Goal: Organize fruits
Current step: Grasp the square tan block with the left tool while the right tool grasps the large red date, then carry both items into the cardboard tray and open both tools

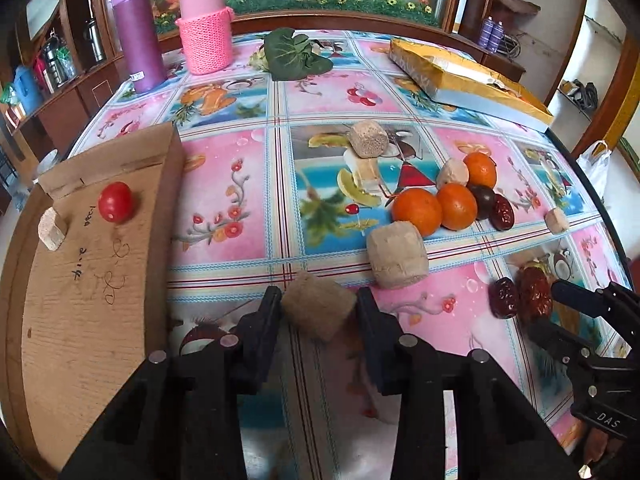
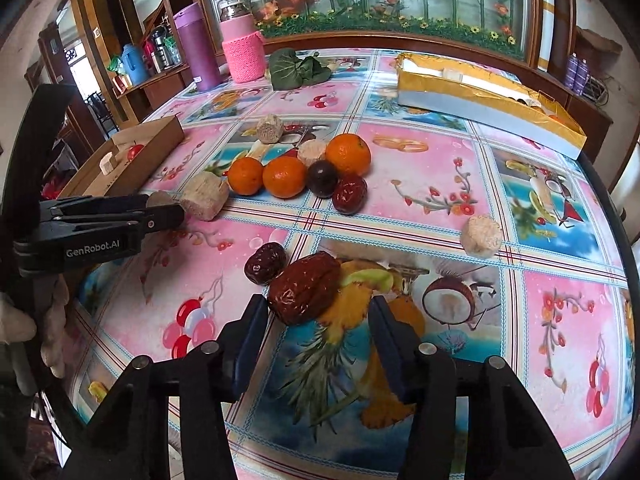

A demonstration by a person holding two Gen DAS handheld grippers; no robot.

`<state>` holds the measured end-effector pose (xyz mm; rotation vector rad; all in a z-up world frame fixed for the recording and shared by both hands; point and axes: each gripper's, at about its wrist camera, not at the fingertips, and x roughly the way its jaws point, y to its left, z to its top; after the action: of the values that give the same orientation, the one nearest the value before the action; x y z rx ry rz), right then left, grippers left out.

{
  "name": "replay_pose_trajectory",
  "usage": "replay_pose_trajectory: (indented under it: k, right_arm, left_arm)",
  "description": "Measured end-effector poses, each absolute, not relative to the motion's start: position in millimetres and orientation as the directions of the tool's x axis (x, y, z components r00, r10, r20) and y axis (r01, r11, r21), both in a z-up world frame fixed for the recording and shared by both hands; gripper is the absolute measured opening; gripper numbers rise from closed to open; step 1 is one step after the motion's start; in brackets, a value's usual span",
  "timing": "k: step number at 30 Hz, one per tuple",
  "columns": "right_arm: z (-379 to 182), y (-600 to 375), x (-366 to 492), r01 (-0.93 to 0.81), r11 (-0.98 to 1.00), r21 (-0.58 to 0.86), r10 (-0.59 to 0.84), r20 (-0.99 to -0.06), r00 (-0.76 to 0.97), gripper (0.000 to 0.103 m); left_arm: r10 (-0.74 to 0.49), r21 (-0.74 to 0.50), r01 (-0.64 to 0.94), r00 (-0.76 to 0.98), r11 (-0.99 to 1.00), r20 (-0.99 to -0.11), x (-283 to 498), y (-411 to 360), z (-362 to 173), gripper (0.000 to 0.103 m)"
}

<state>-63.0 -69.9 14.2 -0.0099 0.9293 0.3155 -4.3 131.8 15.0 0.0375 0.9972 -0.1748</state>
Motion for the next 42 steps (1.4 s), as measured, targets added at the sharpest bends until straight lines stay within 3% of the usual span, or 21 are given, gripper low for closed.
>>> replay_pose_trajectory:
  k: [8,10,11,26,34,42]
  right_arm:
    - [12.5,-65.0,-53.7,-0.253,0.960,0.116,0.242,-0.794,0.557,0.056]
    - [12.4,-64.5,-53.3,-0.251,0.962,0.109,0.236,-0.793,0.562,0.051]
    - [12.7,-64.8,-53.8,-0.247,0.963,0.106,0.232,-0.793,0.564,0.041]
    - [39.9,-71.8,-78.9,-0.231,0.966,0.117,0.237,-0.764,0.600,0.041]
    - [75.3,-21.1,-95.7,-0.338,0.939,0.064,0.279,-0.716,0.639,0.041]
    - [115.5,53.7,-82.5,-0.465,0.885,-0.008,0.346,-0.656,0.671,0.041]
  left_arm:
    - [-0.133,-0.057,0.157,0.534,0.986,-0.835,-4.9,133.2,15.0,0.036]
    - [-0.134,-0.058,0.156,0.537,0.986,-0.833,-5.6,133.5,15.0,0.036]
    - [-0.139,-0.066,0.154,0.536,0.986,-0.833,-6.5,134.3,15.3,0.036]
    - [-0.235,-0.214,0.107,0.602,0.971,-0.763,-50.8,179.0,50.6,0.036]
    - [-0.205,-0.238,0.043,0.665,0.970,-0.718,-74.4,233.0,75.4,0.036]
    - [-0.079,-0.177,-0.076,0.680,0.981,-0.729,-56.2,300.2,88.0,0.037]
